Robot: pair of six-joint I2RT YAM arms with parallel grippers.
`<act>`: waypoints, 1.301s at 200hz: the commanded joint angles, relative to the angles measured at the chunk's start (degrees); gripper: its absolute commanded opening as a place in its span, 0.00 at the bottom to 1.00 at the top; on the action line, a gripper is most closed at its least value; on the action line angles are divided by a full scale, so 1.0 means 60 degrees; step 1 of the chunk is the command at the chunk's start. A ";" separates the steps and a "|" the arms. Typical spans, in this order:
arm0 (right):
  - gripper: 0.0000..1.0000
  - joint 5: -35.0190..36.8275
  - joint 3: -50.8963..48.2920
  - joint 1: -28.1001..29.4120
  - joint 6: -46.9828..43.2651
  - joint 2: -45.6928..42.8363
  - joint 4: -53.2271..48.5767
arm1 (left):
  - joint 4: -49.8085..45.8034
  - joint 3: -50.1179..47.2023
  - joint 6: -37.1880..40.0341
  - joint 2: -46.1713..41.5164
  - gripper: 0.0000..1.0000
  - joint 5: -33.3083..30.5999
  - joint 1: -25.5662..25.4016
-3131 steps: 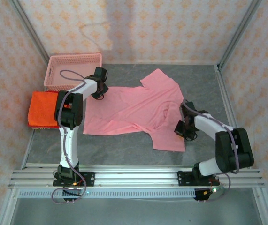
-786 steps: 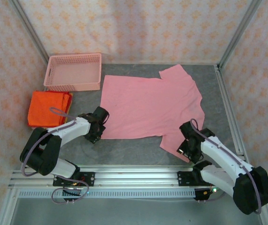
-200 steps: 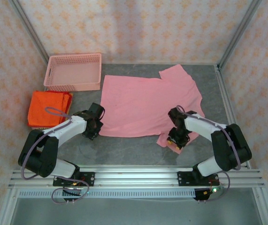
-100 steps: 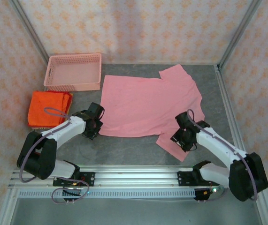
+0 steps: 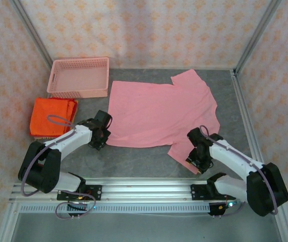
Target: Fold and stack the t-shirts
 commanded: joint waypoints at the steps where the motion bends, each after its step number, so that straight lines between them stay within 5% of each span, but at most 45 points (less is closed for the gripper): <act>1: 0.50 -0.0065 -0.0226 0.0186 0.0259 0.0423 0.0503 | -0.0127 -0.0007 -0.0020 -0.0040 0.00 -0.0166 0.0099; 29: 0.46 -0.0108 -0.0632 0.0241 0.0393 0.0695 0.1021 | -0.0299 0.0061 0.0054 -0.0098 0.00 -0.0253 0.0100; 98: 0.00 0.0499 -0.0520 0.0255 0.0407 -0.0234 0.0335 | -0.0417 0.0135 0.0032 -0.0162 0.00 -0.0359 0.0100; 183: 0.00 0.1957 0.0900 0.0255 0.0465 -0.1993 -0.2061 | -0.1355 -0.0082 0.0097 -0.1019 0.00 -0.0667 0.0100; 260: 0.00 0.1804 0.2023 0.0241 0.0643 -0.2126 -0.0964 | -0.1895 0.0741 0.0354 -0.1314 0.00 -0.1123 0.0099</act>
